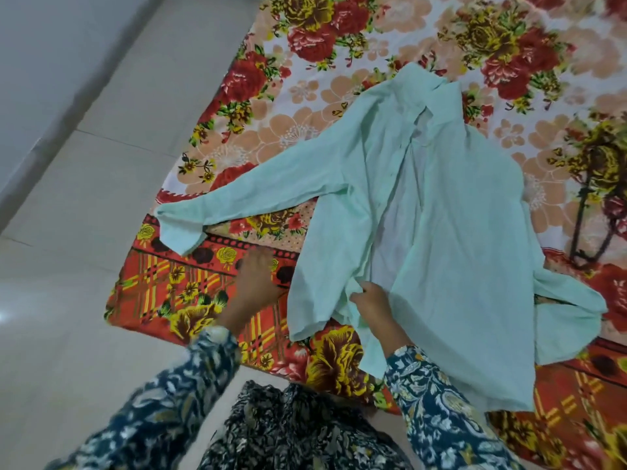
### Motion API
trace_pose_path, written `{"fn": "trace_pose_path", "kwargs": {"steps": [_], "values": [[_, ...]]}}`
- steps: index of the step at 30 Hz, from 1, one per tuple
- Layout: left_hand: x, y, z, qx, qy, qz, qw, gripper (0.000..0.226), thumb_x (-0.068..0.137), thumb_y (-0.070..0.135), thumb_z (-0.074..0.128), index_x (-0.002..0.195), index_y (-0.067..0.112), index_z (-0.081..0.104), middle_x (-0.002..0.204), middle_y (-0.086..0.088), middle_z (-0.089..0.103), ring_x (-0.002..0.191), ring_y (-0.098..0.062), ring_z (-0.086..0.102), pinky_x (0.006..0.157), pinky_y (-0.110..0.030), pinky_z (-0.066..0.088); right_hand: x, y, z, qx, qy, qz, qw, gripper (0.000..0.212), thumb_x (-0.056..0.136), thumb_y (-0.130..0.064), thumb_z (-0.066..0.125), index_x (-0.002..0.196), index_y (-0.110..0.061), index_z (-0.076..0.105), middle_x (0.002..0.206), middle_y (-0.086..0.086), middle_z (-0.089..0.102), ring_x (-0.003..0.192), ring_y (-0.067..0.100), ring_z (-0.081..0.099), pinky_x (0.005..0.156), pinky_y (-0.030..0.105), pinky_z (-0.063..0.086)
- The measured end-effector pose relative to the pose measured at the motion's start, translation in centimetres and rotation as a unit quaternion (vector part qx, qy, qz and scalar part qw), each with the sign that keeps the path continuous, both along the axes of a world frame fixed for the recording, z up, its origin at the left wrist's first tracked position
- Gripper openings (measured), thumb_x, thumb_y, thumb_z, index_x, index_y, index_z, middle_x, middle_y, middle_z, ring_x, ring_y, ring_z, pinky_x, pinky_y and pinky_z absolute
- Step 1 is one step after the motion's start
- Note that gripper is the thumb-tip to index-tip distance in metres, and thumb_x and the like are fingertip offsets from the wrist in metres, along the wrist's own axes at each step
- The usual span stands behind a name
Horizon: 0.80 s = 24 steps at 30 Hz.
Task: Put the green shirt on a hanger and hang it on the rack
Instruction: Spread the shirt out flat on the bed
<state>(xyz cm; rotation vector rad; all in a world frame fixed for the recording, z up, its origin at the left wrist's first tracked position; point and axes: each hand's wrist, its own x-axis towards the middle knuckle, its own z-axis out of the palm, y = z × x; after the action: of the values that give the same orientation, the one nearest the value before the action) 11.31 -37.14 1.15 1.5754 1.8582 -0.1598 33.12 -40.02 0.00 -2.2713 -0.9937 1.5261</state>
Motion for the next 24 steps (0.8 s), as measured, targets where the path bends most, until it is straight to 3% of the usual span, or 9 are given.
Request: {"fn": "trace_pose_path", "kwargs": {"steps": [3, 5, 6, 8, 10, 14, 16, 20, 24], "values": [[4.1, -4.2, -1.2, -0.104, -0.014, -0.088, 0.991, 0.093, 0.080, 0.026, 0.064, 0.149, 0.016, 0.003, 0.158, -0.010, 0.002, 0.146, -0.034, 0.002, 0.118, -0.052, 0.016, 1.2, 0.0, 0.3, 0.017, 0.061, -0.126, 0.990, 0.028, 0.086, -0.003, 0.054, 0.113, 0.002, 0.058, 0.106, 0.017, 0.063, 0.092, 0.032, 0.060, 0.073, 0.034, 0.046], [5.2, -6.0, -1.9, -0.101, 0.004, -0.097, 0.990, 0.103, 0.076, 0.042, 0.069, 0.149, 0.016, 0.002, 0.157, -0.012, 0.003, 0.145, -0.035, 0.007, 0.116, -0.050, 0.018, 2.0, 0.2, 1.0, 0.027, 0.134, -0.269, 0.953, 0.008, 0.084, -0.001, 0.053, 0.088, -0.002, 0.060, 0.082, 0.012, 0.058, 0.072, 0.026, 0.054, 0.063, 0.032, 0.043], [5.5, -6.3, -1.9, -0.079, 0.025, -0.093, 0.992, 0.099, 0.077, 0.043, 0.068, 0.148, 0.015, 0.005, 0.156, -0.013, 0.008, 0.144, -0.034, 0.012, 0.115, -0.048, 0.023, 2.6, 0.2, 1.5, 0.025, 0.172, -0.334, 0.926, 0.011, 0.082, 0.001, 0.052, 0.076, -0.006, 0.057, 0.074, 0.009, 0.055, 0.067, 0.024, 0.051, 0.060, 0.030, 0.041], [5.8, -6.0, -1.6, -0.002, 0.070, -0.098, 0.993, 0.071, 0.086, 0.034, 0.058, 0.143, 0.012, 0.021, 0.148, -0.015, 0.027, 0.135, -0.034, 0.031, 0.105, -0.043, 0.038, 3.9, -0.1, 2.4, 0.038, 0.248, -0.413, 0.875, 0.022, 0.077, 0.005, 0.048, 0.062, -0.012, 0.051, 0.062, 0.006, 0.057, 0.062, 0.023, 0.052, 0.062, 0.031, 0.043], [5.9, -5.2, -1.0, 0.066, 0.054, -0.097, 0.992, 0.036, 0.093, 0.020, 0.043, 0.127, 0.007, 0.039, 0.128, -0.014, 0.047, 0.113, -0.031, 0.050, 0.086, -0.040, 0.047, 5.5, -1.1, 3.7, 0.059, 0.313, -0.430, 0.845, 0.026, 0.080, 0.005, 0.041, 0.065, -0.013, 0.052, 0.057, 0.001, 0.066, 0.068, 0.022, 0.058, 0.066, 0.032, 0.047], [4.5, -3.6, 0.5, 0.114, -0.038, -0.001, 0.993, 0.013, 0.094, 0.013, 0.039, 0.100, 0.003, 0.046, 0.101, -0.017, 0.055, 0.081, -0.034, 0.057, 0.062, -0.039, 0.039, 8.9, -3.7, 5.8, 0.093, 0.391, -0.453, 0.795, 0.028, 0.085, 0.003, 0.036, 0.070, -0.015, 0.052, 0.070, 0.001, 0.070, 0.078, 0.021, 0.064, 0.056, 0.027, 0.055], [4.7, -4.1, 1.4, 0.140, -0.034, -0.069, 0.987, 0.025, 0.093, 0.022, 0.045, 0.111, 0.005, 0.049, 0.111, -0.014, 0.054, 0.096, -0.031, 0.056, 0.070, -0.041, 0.045, 10.1, -5.0, 6.6, 0.110, 0.424, -0.439, 0.785, 0.021, 0.077, 0.002, 0.049, 0.081, -0.016, 0.058, 0.078, 0.001, 0.073, 0.075, 0.019, 0.071, 0.057, 0.028, 0.058], [9.4, -7.3, 0.9, 0.125, -0.007, -0.217, 0.968, 0.066, 0.086, 0.048, 0.048, 0.137, 0.009, 0.035, 0.143, -0.011, 0.037, 0.130, -0.030, 0.038, 0.102, -0.044, 0.038, 10.9, -6.4, 7.3, 0.149, 0.514, -0.379, 0.755, 0.056, 0.041, -0.006, 0.084, 0.094, -0.018, 0.069, 0.096, 0.003, 0.075, 0.087, 0.020, 0.073, 0.067, 0.038, 0.060], [13.4, -7.1, -0.2, 0.107, 0.053, -0.191, 0.974, 0.083, 0.085, 0.054, 0.050, 0.147, 0.011, 0.015, 0.156, -0.011, 0.017, 0.142, -0.032, 0.020, 0.111, -0.047, 0.025, 11.2, -5.9, 8.3, 0.188, 0.551, -0.318, 0.748, 0.061, 0.031, -0.011, 0.092, 0.090, -0.017, 0.077, 0.102, 0.004, 0.075, 0.095, 0.020, 0.071, 0.086, 0.041, 0.054]]}}
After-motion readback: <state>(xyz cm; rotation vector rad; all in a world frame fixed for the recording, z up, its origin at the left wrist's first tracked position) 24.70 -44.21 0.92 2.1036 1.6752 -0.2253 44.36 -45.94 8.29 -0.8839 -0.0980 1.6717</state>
